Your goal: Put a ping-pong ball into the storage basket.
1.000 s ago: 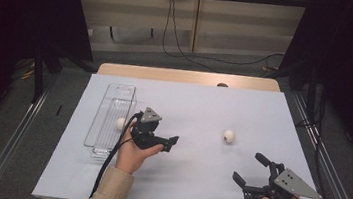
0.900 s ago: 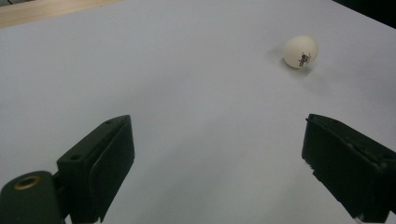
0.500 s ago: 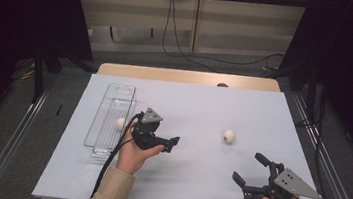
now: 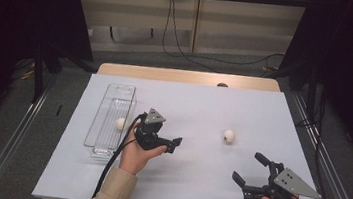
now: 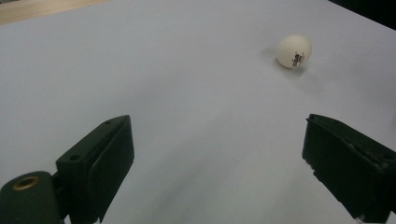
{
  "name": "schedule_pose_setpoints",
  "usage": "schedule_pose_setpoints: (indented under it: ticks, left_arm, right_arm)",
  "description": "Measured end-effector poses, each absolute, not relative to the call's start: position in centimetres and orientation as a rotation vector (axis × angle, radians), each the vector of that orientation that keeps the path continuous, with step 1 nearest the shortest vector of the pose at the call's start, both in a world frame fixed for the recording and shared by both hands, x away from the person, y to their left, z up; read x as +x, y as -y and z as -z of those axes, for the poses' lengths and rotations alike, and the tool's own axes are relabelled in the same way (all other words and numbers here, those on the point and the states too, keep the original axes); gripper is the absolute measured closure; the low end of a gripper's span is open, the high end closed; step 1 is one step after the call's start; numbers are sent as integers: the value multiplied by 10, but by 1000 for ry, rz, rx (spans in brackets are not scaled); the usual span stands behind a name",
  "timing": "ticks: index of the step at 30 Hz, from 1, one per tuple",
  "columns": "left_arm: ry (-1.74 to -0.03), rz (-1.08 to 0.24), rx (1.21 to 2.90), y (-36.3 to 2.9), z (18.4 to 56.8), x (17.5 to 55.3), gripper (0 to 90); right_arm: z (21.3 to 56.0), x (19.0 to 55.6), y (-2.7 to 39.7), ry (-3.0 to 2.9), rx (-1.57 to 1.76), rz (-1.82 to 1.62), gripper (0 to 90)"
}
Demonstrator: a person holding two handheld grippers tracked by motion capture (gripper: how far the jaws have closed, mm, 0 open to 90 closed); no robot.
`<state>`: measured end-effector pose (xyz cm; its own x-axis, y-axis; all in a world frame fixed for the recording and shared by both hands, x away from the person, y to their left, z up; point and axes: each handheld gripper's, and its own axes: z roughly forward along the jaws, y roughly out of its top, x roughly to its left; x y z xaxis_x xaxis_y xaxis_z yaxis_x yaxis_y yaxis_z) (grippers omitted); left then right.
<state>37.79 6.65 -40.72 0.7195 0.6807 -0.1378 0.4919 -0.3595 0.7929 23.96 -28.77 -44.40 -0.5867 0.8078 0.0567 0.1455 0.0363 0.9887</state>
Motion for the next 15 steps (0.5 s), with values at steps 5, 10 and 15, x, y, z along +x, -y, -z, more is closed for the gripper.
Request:
schedule_pose_setpoints:
  ticks: [5,10,15]
  left_arm:
    - [-890,-265,2030,-66,407,377,91]
    - [-885,-261,2035,-62,409,378,91]
    - [-881,-256,2039,-59,410,379,91]
  right_arm:
    - [444,239,287,-1788,961,-1594,25]
    - [444,240,287,-1785,964,-1595,25]
    - [444,240,287,-1785,964,-1597,25]
